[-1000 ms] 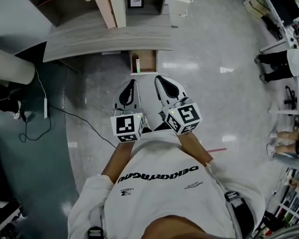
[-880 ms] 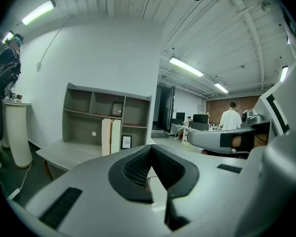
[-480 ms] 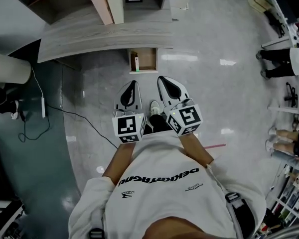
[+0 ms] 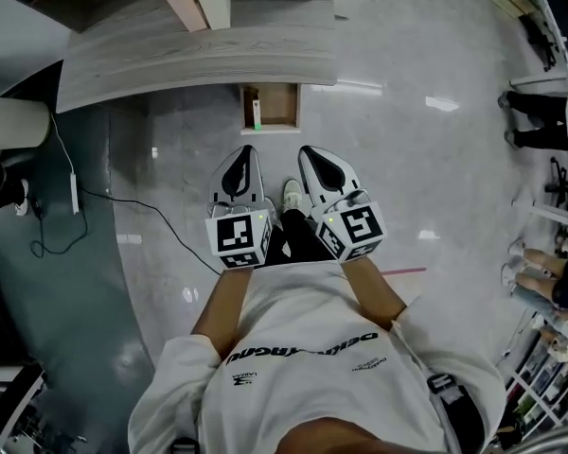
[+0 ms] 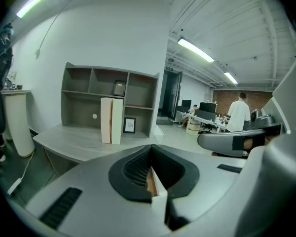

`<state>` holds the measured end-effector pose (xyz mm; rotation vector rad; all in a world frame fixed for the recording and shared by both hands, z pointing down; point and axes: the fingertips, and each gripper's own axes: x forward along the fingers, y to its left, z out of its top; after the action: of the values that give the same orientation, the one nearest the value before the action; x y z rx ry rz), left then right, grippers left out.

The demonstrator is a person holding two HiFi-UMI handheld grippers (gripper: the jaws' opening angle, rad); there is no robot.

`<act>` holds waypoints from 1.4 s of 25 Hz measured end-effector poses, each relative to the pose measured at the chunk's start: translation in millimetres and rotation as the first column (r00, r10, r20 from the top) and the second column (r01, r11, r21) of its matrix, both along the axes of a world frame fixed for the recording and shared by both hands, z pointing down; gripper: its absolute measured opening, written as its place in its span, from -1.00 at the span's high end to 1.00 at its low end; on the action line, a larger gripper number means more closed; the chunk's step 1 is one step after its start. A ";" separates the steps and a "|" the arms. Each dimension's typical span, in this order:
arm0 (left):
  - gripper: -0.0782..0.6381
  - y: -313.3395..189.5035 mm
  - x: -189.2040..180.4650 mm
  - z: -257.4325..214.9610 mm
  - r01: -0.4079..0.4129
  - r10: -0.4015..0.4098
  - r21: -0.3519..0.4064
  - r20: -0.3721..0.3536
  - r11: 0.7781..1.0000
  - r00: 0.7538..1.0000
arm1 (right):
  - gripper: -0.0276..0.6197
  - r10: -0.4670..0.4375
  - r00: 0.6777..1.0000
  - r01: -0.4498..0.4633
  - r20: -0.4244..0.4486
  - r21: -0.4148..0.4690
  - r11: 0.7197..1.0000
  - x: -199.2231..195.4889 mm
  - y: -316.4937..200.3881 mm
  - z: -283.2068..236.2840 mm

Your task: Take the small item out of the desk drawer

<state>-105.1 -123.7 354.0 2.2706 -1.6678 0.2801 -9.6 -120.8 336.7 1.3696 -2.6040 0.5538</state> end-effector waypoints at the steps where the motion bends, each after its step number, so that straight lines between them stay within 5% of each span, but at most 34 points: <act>1: 0.74 -5.1 1.9 6.1 0.003 -0.003 -0.006 0.002 1.000 1.000 | 0.82 -0.001 1.000 0.001 -0.003 -0.006 1.000 2.4 -4.3 6.7; 18: 0.74 -62.7 9.5 126.9 0.075 -0.081 -0.166 -0.026 0.983 0.996 | 0.82 -0.032 0.999 0.028 -0.039 -0.100 0.995 17.5 -56.5 116.2; 35: 0.74 -95.0 14.4 248.8 0.096 -0.084 -0.296 0.052 0.950 0.995 | 0.82 -0.059 0.998 0.051 -0.037 -0.180 0.982 14.7 -58.2 202.6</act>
<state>-90.7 -218.8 602.8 1.9737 -1.6186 0.5201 5.1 -179.0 539.3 1.2363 -2.4812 0.7230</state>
